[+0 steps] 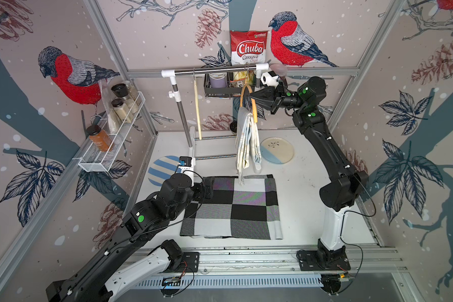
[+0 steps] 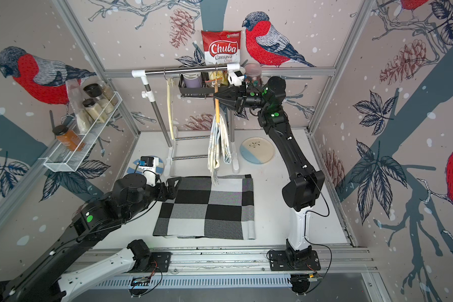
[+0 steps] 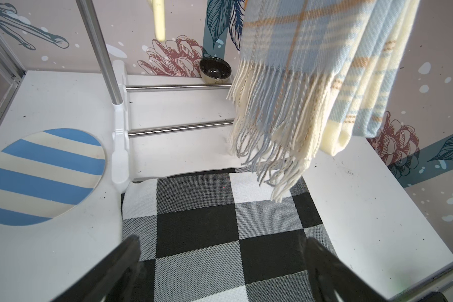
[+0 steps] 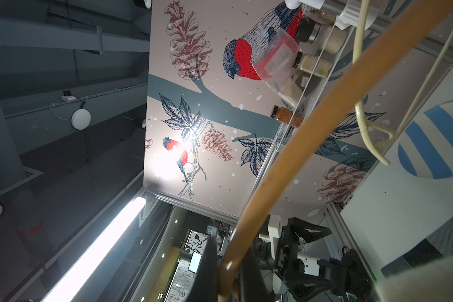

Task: Hang the scarf on the hanger
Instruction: Place the hanger at the clothesline.

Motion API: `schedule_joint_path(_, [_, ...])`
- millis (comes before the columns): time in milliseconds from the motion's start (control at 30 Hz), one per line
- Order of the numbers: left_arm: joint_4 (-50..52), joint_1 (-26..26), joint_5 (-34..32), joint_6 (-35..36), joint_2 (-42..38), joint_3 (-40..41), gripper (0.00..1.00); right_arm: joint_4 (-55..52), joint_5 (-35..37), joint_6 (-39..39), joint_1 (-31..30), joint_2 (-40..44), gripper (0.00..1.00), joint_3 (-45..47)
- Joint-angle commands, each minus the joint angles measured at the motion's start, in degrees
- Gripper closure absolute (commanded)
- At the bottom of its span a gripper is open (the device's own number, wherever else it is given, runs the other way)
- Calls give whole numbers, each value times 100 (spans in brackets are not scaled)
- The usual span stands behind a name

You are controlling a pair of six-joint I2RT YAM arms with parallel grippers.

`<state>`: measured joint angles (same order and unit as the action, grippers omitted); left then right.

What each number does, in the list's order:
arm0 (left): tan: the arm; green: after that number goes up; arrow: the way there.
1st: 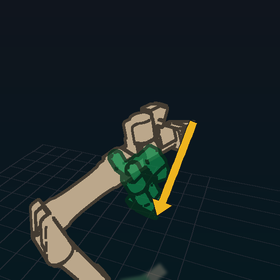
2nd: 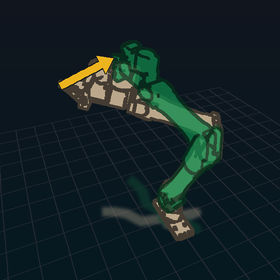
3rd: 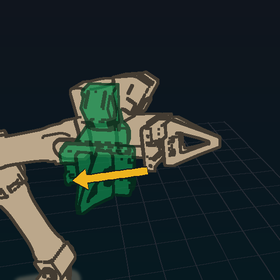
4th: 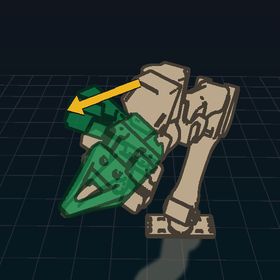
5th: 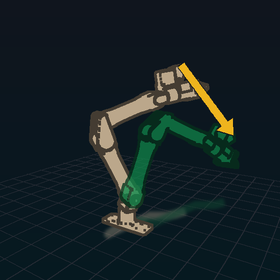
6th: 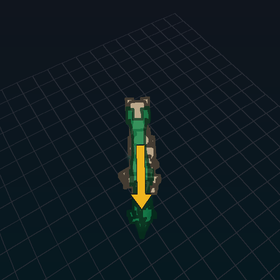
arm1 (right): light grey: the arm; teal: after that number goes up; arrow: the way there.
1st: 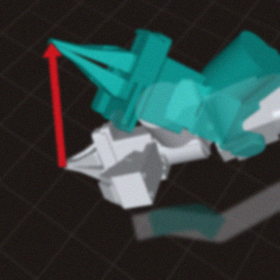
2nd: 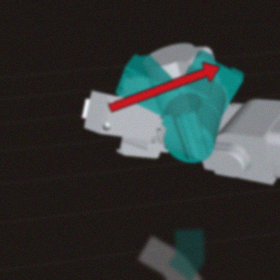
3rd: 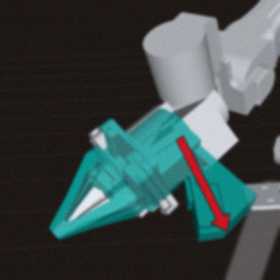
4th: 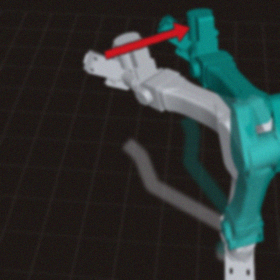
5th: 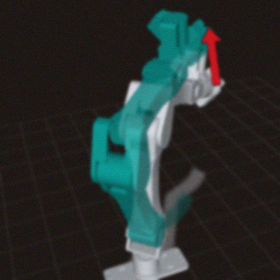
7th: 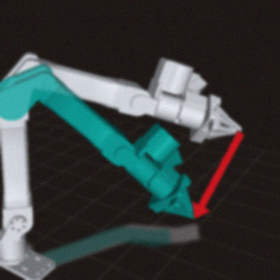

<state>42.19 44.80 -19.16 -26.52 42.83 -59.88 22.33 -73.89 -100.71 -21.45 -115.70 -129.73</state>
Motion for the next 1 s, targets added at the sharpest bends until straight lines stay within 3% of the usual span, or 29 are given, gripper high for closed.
schedule_joint_path(0, [-244, -38, 99, 135, -50, 78, 4, 1397, 1035, -315, 106, -125, 100, -234])
schedule_joint_path(167, [-218, -41, 79, 253, -142, 169, 4, 2082, 1238, -1171, 101, -128, 100, -345])
schedule_joint_path(500, [-135, -41, 113, 332, -172, 240, 4, 1668, 1478, -1486, 77, -455, 100, -326])
schedule_joint_path(667, [-121, -44, 78, 334, -278, 302, 4, 1877, 1292, -1418, -166, -410, 100, 305])
schedule_joint_path(867, [21, -50, -33, 352, -285, 178, 4, 1927, 1114, -737, -394, 229, 100, 1996])
schedule_joint_path(900, [57, -50, -77, 381, -284, 130, 4, 1856, 1109, -572, -383, 334, 97, 2238])
schedule_joint_path(967, [144, -63, -170, 438, -243, -10, 4, 1575, 1056, -86, -369, 509, 59, 2592])
